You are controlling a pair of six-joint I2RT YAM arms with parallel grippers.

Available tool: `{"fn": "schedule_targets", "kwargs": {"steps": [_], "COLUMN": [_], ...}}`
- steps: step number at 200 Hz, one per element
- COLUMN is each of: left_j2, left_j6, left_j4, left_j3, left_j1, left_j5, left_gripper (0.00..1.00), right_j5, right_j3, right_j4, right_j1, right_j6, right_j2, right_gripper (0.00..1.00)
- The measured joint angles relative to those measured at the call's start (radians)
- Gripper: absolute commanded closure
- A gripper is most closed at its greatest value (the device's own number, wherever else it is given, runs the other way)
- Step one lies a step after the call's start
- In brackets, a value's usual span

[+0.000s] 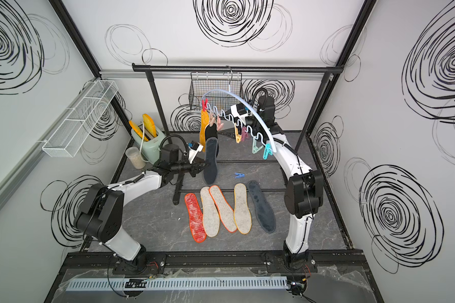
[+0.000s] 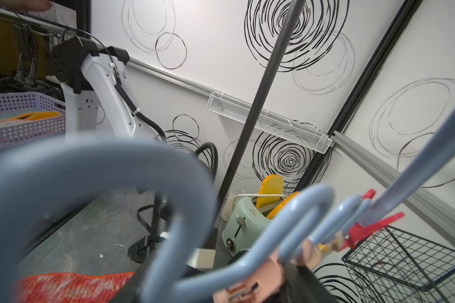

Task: Take the shoe insoles off the hanger
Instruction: Open the clamp at the hanger, then place the insole at the center of the board.

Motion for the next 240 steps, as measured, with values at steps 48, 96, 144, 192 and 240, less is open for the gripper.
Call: {"fn": "schedule_targets", "kwargs": {"steps": [48, 96, 144, 192, 240], "left_j2": [-0.175, -0.286, -0.354, -0.374, -0.418], "left_j6": [-0.076, -0.192, -0.318, -0.424, -0.447], "left_j4": [0.059, -0.058, -0.306, -0.644, -0.847], "left_j3": [-0.117, -0.201, -0.213, -0.146, -0.148], "left_j1": [-0.047, -0.106, -0.191, -0.201, -0.197], "left_j5": [-0.177, -0.464, -0.700, -0.806, -0.835], "left_gripper": [1.00, 1.00, 1.00, 1.00, 0.98], "right_j5": [0.046, 0.189, 0.372, 0.512, 0.624], "right_j3": [-0.114, -0.353, -0.634, -0.727, -0.775], "right_j4": [0.011, 0.061, 0.178, 0.222, 0.249], "right_j1": [-0.009, -0.056, -0.114, -0.116, -0.116], "right_j6": [-0.009, 0.003, 0.072, 0.129, 0.195], "right_j2": [-0.015, -0.106, -0.245, -0.310, -0.337], "right_gripper": [0.19, 0.19, 0.19, 0.19, 0.19]}}
